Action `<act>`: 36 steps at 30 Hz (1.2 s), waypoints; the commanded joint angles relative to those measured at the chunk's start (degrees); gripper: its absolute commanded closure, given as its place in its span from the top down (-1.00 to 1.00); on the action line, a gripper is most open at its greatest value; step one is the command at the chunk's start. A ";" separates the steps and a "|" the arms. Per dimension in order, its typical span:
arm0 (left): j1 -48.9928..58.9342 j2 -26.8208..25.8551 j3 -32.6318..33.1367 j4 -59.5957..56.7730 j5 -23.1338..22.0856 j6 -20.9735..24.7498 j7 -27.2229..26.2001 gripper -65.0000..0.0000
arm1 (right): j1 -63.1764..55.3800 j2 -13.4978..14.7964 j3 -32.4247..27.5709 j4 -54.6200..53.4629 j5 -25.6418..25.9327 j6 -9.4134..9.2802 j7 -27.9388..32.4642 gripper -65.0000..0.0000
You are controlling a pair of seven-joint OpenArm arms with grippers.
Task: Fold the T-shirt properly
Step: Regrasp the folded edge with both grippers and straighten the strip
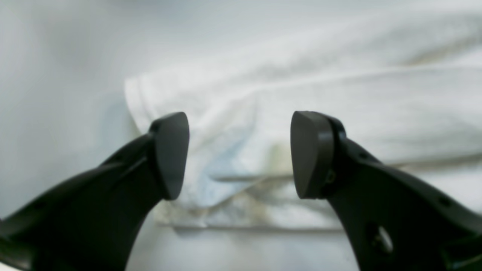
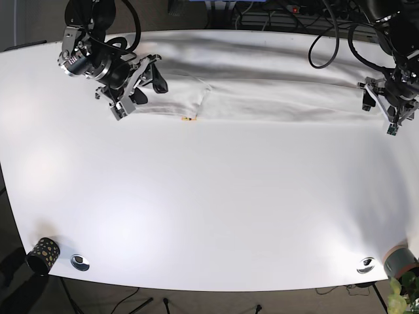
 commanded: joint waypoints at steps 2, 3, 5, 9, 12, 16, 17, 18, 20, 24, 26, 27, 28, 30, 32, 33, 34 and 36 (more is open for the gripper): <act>0.83 -1.05 -0.55 -2.08 -0.30 0.12 -0.87 0.18 | 0.26 -0.72 1.12 -4.08 0.44 0.15 0.83 0.02; 1.19 -1.14 -0.55 -3.14 -0.30 0.12 -0.87 0.18 | 0.26 -0.90 1.82 -5.49 0.52 0.24 1.18 0.02; 1.98 -2.11 -0.55 -5.16 -0.47 0.12 -0.87 0.18 | -0.01 -1.07 2.26 -8.65 0.52 0.33 2.85 0.02; 2.33 -2.81 -0.46 -8.94 -0.56 0.12 -1.57 0.18 | -0.09 -0.28 2.26 -13.14 0.52 0.33 6.99 0.02; 2.07 -2.81 -0.29 -12.10 -0.38 0.12 -3.68 0.18 | 0.78 1.39 2.17 -15.78 0.52 0.06 9.54 0.02; -3.39 -2.72 4.20 -16.94 -0.30 0.12 -5.61 0.18 | 5.71 3.41 2.17 -19.73 0.52 -0.02 9.98 0.02; -4.44 -2.72 4.90 -17.99 -0.30 0.12 -5.97 0.18 | 6.94 3.94 2.17 -20.70 0.52 -0.02 9.98 0.02; -5.85 -2.72 5.87 -19.31 -0.30 0.12 -6.23 0.18 | 8.78 4.55 2.17 -21.84 0.52 -0.02 9.98 0.02; -8.48 -2.72 6.57 -21.51 -0.30 0.12 -6.23 0.18 | 12.13 5.70 2.17 -24.13 0.52 -0.02 9.98 0.02; -14.73 -0.70 6.66 -25.38 -0.30 0.12 -6.23 0.18 | 19.86 8.51 2.17 -30.02 0.52 -0.02 10.06 0.02; -17.63 0.35 6.66 -26.35 -0.30 0.12 -6.05 0.18 | 23.47 9.74 2.17 -32.39 0.52 -0.11 10.06 0.02; -18.59 0.71 6.57 -26.26 -0.30 0.12 -5.97 0.18 | 24.70 10.18 2.17 -33.09 0.52 -0.11 10.06 0.02; -19.30 0.97 6.57 -25.99 -0.30 0.12 -5.88 0.18 | 25.66 10.53 2.09 -33.36 0.52 -0.11 9.98 0.02; -20.44 0.97 6.48 -24.94 -0.38 0.12 -5.00 0.18 | 27.60 10.88 2.09 -33.45 0.52 -0.11 9.71 0.02; -21.41 0.97 6.39 -22.65 -0.65 0.12 -3.50 0.18 | 28.74 10.97 2.09 -33.45 0.52 -0.11 9.71 0.02; -21.76 1.06 6.31 -21.25 -0.65 0.12 -2.80 0.18 | 29.00 11.06 2.09 -33.45 0.52 -0.11 9.62 0.02; -22.02 1.06 6.31 -20.02 -0.65 0.12 -2.19 0.18 | 29.09 11.32 2.09 -33.45 0.52 -0.11 9.45 0.02; -22.29 1.06 5.16 -17.03 -0.73 0.12 -0.51 0.19 | 29.27 11.50 2.09 -33.45 0.52 -0.11 8.39 0.02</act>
